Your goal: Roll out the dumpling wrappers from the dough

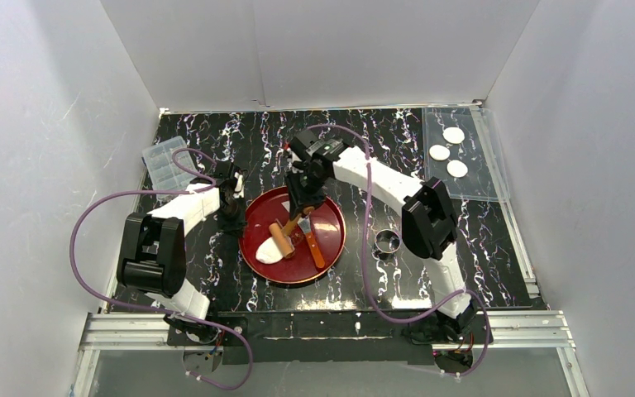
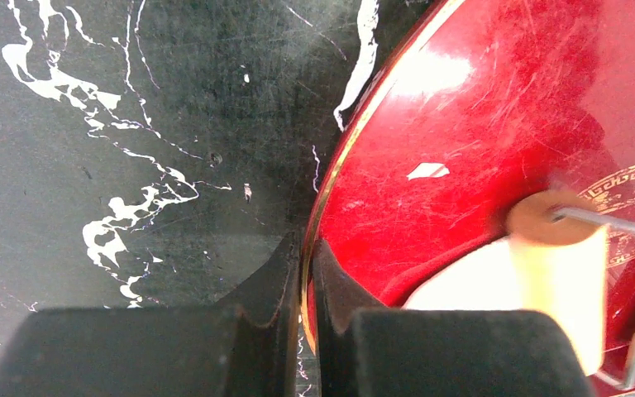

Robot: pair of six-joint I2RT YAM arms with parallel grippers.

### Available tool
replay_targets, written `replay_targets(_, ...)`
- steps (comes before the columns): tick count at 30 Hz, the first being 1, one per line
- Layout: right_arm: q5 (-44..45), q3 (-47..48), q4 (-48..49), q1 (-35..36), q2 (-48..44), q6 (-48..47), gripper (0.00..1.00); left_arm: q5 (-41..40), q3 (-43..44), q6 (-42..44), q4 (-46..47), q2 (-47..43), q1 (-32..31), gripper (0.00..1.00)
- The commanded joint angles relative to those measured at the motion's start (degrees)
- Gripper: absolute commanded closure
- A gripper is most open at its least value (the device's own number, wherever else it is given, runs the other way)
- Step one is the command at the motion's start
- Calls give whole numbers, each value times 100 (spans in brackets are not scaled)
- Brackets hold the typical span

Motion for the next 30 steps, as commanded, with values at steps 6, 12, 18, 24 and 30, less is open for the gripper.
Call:
replay_targets(6, 1894, -372, -855, -280, 364, -386, 99, -293, 75, 24, -41, -373, 18, 100)
replay_targets(12, 1091, 1081, -913, 537, 855, -237, 99, -299, 130, 24, -64, -274, 18, 100)
replay_targets(18, 950, 930, -730, 564, 855, -106, 99, -299, 91, 24, -48, -374, 21, 100)
replay_targets(24, 2057, 186, -872, 88, 480, -437, 99, -306, 92, 24, -43, -384, 23, 100)
replay_targets(30, 2541, -22, -1038, -505, 559, -635, 99, -296, 86, 26, -39, -419, 19, 100)
